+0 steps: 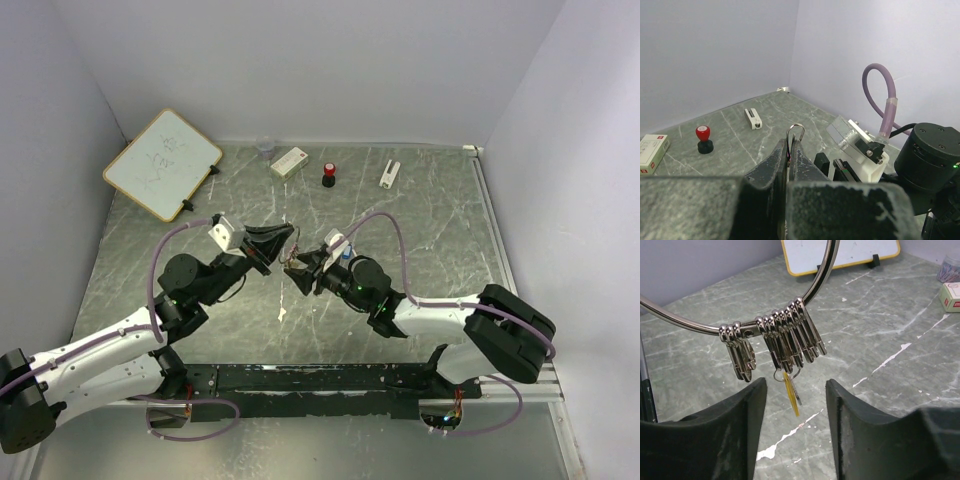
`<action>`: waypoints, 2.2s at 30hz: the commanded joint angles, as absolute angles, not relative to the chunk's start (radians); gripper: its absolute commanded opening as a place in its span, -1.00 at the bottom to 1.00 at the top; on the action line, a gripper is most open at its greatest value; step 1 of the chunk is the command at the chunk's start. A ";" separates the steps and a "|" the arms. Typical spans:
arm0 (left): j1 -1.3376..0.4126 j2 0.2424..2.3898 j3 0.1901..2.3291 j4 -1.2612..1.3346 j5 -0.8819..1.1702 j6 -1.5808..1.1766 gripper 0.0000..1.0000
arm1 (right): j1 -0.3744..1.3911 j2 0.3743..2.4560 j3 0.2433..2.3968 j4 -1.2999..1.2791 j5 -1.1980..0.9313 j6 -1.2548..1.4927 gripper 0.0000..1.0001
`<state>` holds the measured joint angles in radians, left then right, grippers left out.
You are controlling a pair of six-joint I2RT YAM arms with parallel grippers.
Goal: Remove the keys from the keyring
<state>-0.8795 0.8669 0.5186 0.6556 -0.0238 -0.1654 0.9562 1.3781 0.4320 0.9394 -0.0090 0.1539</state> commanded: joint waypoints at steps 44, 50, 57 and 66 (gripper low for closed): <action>-0.890 0.844 0.429 0.629 -0.137 -0.031 0.74 | 1.101 0.967 0.916 -0.215 0.429 0.167 -1.00; -0.891 0.868 0.430 0.693 0.034 -0.010 0.76 | 1.114 1.002 0.953 -0.225 0.433 0.144 -1.00; -0.890 0.916 0.433 0.768 0.121 -0.052 0.74 | 1.138 1.026 0.981 -0.240 0.453 0.123 -1.00; -0.891 0.956 0.411 0.817 0.167 -0.032 0.48 | 1.157 1.018 0.992 -0.239 0.473 0.114 -1.00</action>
